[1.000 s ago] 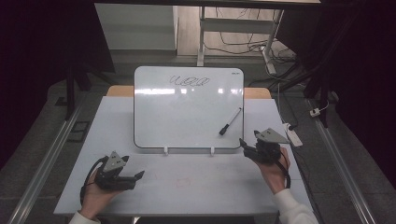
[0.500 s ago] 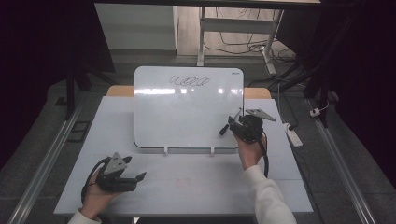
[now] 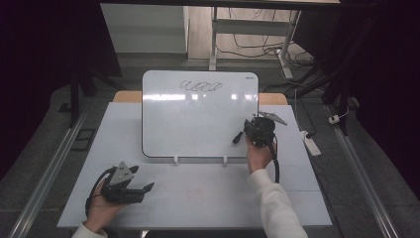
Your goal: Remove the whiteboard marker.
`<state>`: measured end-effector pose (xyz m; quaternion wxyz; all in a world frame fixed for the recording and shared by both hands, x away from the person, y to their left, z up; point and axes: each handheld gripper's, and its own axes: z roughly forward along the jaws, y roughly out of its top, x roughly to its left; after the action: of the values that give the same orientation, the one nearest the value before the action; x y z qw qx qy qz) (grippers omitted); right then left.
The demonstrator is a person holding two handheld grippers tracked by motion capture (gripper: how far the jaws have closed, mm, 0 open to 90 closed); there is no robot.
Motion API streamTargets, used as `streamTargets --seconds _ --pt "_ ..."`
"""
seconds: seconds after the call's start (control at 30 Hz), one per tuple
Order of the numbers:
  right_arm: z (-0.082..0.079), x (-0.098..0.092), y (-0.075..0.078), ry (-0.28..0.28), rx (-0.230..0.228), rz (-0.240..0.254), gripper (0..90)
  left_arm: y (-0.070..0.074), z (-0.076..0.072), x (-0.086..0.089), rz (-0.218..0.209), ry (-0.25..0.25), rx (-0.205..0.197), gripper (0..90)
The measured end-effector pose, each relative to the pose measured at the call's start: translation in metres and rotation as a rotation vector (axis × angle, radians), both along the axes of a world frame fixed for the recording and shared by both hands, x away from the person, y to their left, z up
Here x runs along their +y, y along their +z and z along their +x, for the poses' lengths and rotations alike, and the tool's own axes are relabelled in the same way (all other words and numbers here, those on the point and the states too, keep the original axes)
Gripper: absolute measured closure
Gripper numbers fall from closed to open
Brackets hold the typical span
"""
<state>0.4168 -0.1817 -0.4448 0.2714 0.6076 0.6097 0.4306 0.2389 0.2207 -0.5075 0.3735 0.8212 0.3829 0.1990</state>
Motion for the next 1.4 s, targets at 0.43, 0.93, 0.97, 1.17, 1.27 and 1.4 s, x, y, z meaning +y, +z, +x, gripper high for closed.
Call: streamTargets --seconds 0.43,0.93,0.97,1.17,1.27,1.4 --pt "0.004 0.015 0.006 -0.048 -0.018 0.024 80.5 0.0 0.0 0.001 0.002 0.001 -0.006 22.0" --pt "0.005 0.02 0.003 -0.063 -0.008 0.041 78.3 -0.001 -0.001 0.001 0.009 0.002 -0.008 22.3" --pt "0.005 0.02 0.003 -0.063 -0.008 0.041 78.3 -0.001 -0.001 0.002 0.009 0.002 -0.008 22.3" --pt "0.007 0.026 0.001 -0.08 -0.004 0.031 78.0 -0.001 -0.001 0.002 0.007 0.003 -0.01 22.4" --pt "0.007 0.029 0.001 -0.089 -0.01 0.012 78.1 -0.001 -0.001 0.002 0.006 0.002 -0.01 22.5" --pt "0.006 0.033 0.0 -0.093 -0.015 -0.014 79.2 -0.001 -0.001 0.003 0.006 0.002 -0.013 22.6"
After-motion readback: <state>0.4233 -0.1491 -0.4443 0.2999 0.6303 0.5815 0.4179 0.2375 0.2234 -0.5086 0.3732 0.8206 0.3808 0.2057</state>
